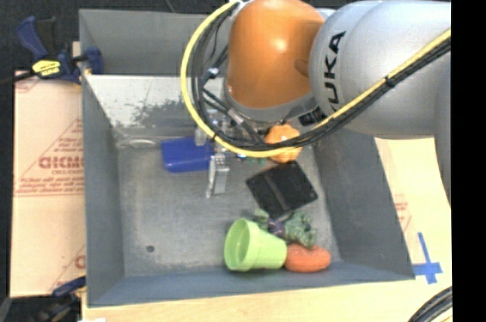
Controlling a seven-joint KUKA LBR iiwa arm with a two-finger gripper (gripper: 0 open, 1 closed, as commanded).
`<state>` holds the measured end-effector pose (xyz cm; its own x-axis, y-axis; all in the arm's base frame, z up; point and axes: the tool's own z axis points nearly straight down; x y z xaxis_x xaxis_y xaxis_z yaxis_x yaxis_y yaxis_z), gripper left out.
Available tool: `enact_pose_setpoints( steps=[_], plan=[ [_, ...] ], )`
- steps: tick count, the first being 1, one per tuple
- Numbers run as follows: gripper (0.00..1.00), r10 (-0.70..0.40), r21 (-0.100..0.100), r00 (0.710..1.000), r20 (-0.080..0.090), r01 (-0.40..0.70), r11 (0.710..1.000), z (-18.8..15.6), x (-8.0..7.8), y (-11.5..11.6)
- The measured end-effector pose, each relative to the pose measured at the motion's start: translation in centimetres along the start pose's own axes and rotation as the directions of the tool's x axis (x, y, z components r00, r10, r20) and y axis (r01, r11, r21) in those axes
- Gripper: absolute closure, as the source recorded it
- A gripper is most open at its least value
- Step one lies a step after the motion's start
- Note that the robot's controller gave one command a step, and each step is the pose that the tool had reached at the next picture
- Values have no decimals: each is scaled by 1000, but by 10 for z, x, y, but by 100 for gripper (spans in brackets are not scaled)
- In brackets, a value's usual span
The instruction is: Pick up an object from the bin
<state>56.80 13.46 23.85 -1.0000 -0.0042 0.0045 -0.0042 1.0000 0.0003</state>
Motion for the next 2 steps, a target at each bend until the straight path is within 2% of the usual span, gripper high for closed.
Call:
enact_pose_setpoints(
  steps=[1,2],
  plan=[
    [0,5,-1,1000,8,-5,1000,-4,-2,-1],
    [0,113,-4,994,14,-113,994,133,-66,-28]
  ],
)
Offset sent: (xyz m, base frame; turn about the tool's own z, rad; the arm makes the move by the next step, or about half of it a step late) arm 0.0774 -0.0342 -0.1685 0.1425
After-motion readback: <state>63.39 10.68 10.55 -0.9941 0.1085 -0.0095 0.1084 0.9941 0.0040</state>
